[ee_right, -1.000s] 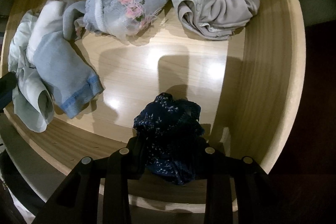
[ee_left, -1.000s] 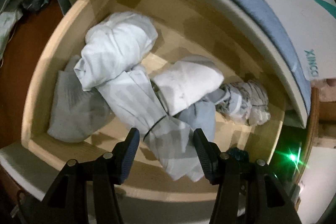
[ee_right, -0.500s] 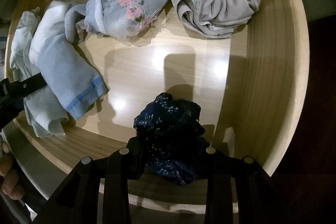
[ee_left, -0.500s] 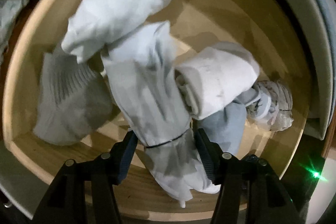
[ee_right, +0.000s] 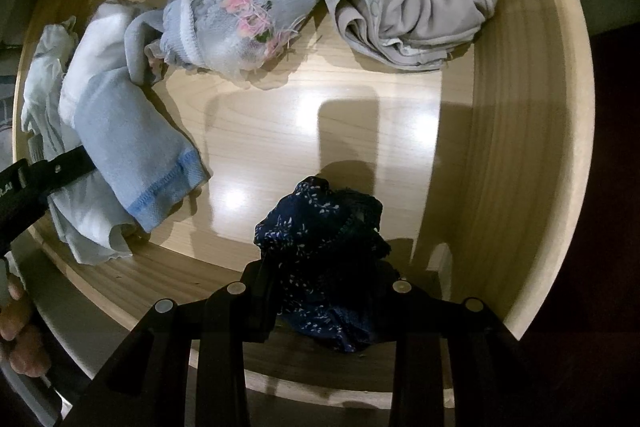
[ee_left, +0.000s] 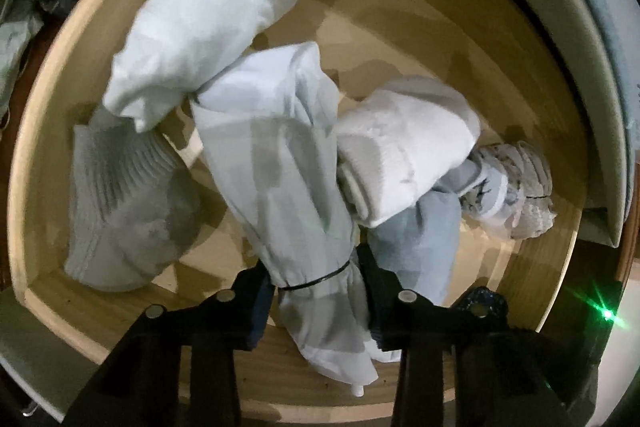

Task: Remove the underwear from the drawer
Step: 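Lift white rolled garment with left tool toward the white box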

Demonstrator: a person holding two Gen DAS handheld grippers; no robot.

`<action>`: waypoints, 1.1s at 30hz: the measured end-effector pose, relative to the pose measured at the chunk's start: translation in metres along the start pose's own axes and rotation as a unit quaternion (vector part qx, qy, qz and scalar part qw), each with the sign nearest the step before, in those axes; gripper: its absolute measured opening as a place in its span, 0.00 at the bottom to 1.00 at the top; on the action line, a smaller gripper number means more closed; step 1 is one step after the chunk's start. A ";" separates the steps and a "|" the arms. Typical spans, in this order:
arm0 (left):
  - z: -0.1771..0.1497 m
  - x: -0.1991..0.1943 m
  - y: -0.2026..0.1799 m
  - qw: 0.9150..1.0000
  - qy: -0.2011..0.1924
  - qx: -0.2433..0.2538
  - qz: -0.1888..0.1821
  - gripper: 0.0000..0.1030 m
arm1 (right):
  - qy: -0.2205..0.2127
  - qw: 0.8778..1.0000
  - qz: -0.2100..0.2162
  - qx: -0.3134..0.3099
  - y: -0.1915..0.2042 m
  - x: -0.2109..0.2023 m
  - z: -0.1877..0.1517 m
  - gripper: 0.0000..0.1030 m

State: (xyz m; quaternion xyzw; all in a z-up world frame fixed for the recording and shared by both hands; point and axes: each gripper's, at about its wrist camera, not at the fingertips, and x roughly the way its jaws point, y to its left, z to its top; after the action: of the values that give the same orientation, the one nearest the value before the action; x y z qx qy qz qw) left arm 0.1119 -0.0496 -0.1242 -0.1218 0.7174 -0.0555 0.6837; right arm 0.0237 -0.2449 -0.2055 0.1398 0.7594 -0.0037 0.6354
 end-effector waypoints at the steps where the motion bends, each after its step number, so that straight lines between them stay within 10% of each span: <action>1: 0.000 -0.003 -0.001 1.000 -0.002 0.004 0.001 0.36 | 0.000 1.000 0.000 0.000 0.000 0.000 0.000 0.29; 19: -0.012 -0.102 -0.029 0.986 -0.005 0.163 0.035 0.35 | 0.000 1.000 0.002 0.005 0.002 0.002 0.002 0.29; 33: -0.042 -0.193 -0.023 0.943 -0.190 0.269 0.043 0.35 | 0.000 1.000 0.007 0.004 -0.002 0.005 0.007 0.29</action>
State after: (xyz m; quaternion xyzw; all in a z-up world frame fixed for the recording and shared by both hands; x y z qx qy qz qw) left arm 0.0789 -0.0274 0.0709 0.0887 0.5369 -0.1928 0.8165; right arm 0.0293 -0.2468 -0.2124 0.1470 0.7583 -0.0023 0.6352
